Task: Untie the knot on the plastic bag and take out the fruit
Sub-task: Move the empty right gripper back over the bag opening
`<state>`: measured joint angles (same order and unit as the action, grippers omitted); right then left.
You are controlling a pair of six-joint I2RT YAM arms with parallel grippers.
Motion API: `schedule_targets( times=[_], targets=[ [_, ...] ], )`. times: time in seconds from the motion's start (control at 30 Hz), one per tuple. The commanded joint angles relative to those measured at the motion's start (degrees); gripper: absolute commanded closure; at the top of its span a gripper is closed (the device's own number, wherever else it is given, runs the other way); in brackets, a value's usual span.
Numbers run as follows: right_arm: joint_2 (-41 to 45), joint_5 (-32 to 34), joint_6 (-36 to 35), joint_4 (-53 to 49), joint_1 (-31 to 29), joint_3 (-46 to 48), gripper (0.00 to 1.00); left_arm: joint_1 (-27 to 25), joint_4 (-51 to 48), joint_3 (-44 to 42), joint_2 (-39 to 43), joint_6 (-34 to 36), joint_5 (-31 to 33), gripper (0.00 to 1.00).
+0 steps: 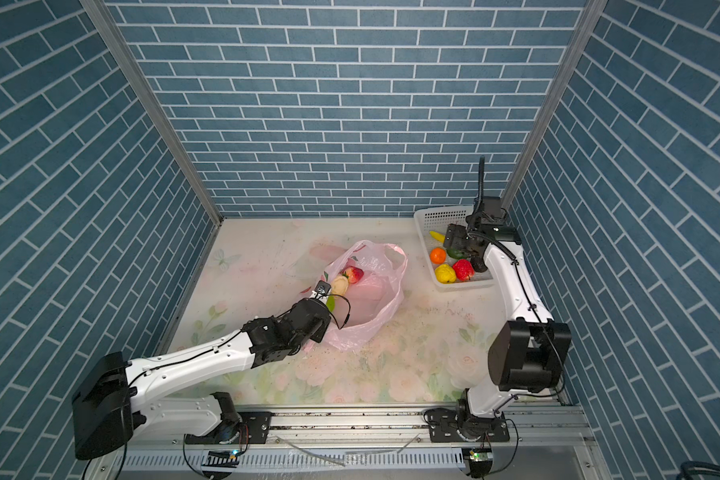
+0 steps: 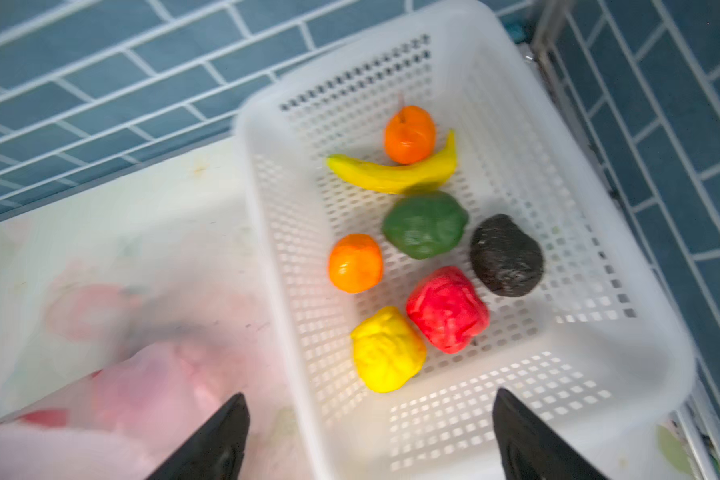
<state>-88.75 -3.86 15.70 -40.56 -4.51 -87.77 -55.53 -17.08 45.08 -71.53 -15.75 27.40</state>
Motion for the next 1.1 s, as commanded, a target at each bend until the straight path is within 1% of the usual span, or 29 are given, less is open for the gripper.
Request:
schedule_targets(
  times=[0.0, 0.13, 0.33, 0.43, 0.53, 0.63, 0.73, 0.9, 1.07],
  targets=[
    [4.31, -3.50, 1.55, -5.01, -5.24, -3.32, 0.08, -0.39, -1.55, -0.42, 1.30, -0.07, 1.31, 1.00],
    [7.00, -3.88, 2.77, -5.47, -14.24, -7.02, 0.07, -0.40, -1.42, -0.43, 1.15, -0.17, 1.25, 1.00],
    [5.92, -2.58, 2.97, -5.58, -26.58, -12.94, 0.07, -0.46, -1.37, -0.18, 1.01, -0.16, 1.29, 1.00],
    [4.37, -2.69, 2.78, -6.11, -31.23, -15.02, 0.07, -0.44, -1.55, -0.08, 1.29, -0.33, 1.43, 1.00],
    [3.20, -3.44, 2.36, -5.33, -34.90, -14.46, 0.07, -0.42, -1.89, -0.08, 1.64, -0.42, 1.69, 1.00],
    [3.34, -5.68, 2.25, -1.63, -37.30, -9.67, 0.08, -0.45, -2.08, -0.16, 2.05, -0.43, 1.67, 1.00],
    [4.37, -6.46, 2.24, 3.61, -39.38, -1.89, 0.09, -0.41, -2.08, -0.56, 2.61, -0.42, 1.51, 1.00],
    [4.43, -6.00, 1.61, 11.96, -42.43, 10.45, 0.11, -0.39, -2.42, -1.49, 3.39, -1.37, 0.84, 1.00],
    [2.81, -4.97, 0.43, 19.36, -44.55, 19.87, 0.14, -0.42, -3.26, -2.87, 4.45, -3.45, 0.33, 1.00]
  ],
)
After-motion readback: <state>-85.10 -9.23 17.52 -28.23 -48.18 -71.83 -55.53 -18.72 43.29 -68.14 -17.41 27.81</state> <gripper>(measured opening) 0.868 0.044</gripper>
